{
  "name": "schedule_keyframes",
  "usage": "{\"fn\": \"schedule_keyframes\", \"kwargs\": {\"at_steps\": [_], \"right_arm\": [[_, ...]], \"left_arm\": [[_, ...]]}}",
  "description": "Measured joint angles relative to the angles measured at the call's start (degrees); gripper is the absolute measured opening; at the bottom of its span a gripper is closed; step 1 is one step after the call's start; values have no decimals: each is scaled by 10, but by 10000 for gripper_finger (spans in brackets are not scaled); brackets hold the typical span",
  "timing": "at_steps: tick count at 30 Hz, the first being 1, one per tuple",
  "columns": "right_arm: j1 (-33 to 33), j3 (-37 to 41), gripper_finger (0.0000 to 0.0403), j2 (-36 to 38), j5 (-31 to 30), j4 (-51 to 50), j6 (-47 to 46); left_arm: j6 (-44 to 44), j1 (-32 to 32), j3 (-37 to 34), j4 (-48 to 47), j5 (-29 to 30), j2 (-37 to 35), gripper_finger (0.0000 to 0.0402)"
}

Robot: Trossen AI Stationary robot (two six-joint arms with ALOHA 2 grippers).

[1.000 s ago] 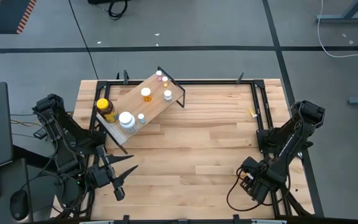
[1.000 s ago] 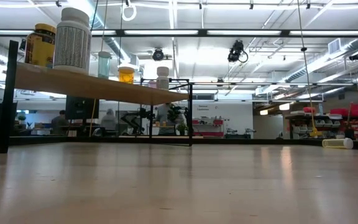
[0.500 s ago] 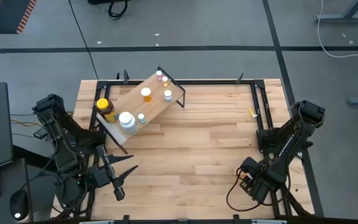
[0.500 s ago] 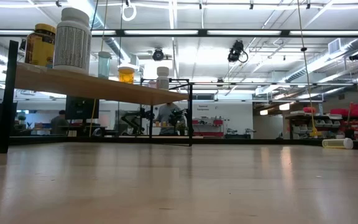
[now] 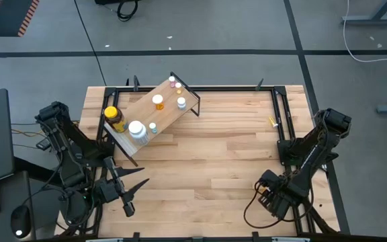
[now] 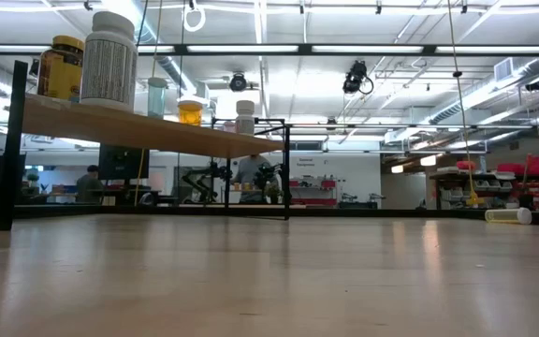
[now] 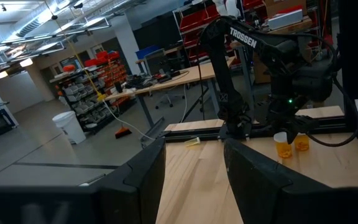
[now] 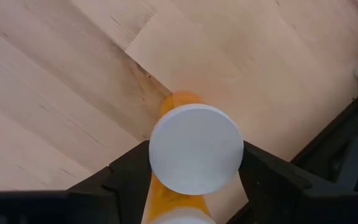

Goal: Pick and place medicine bottles onto shelf by color
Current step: Put the top orange pill bottle on the shelf

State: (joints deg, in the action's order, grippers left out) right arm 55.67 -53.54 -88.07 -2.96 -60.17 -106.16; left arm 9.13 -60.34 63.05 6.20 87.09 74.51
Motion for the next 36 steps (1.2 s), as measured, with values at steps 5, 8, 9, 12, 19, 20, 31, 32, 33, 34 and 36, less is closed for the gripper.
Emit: {"fn": "schedule_keyframes", "kwargs": {"at_steps": [5, 8, 9, 12, 19, 20, 31, 32, 33, 34, 36], "right_arm": [[-26, -2, 233, 0, 0, 15, 30], [-50, -14, 233, 0, -6, 25, 65], [-60, -20, 233, 0, -11, 26, 80], [-92, -40, 233, 0, -34, 41, 137], [-190, -88, 233, 0, -49, 91, 296], [-205, -95, 233, 0, -49, 96, 323], [-338, -212, 233, -33, -72, 119, 602], [-347, -233, 233, -47, -66, 114, 625], [-355, -258, 233, -63, -61, 99, 646], [-362, -285, 233, -82, -60, 79, 666], [-377, -350, 233, -125, -56, 42, 704]], "left_arm": [[0, 0, 0, 0, 0, 0, 172], [0, 0, 0, 0, 0, 0, 172], [0, 0, 0, 0, 0, 0, 172], [0, 0, 0, 0, 0, 0, 172], [1, 0, 0, 0, 0, 0, 172], [1, 0, 0, 0, 0, 0, 172], [4, 0, 0, 0, 0, 0, 172], [4, 0, 0, 0, 0, 0, 172], [4, 0, 0, -1, 0, 0, 172], [5, 0, 0, 0, 0, 0, 172], [5, 0, 0, -1, 0, 0, 172]]}}
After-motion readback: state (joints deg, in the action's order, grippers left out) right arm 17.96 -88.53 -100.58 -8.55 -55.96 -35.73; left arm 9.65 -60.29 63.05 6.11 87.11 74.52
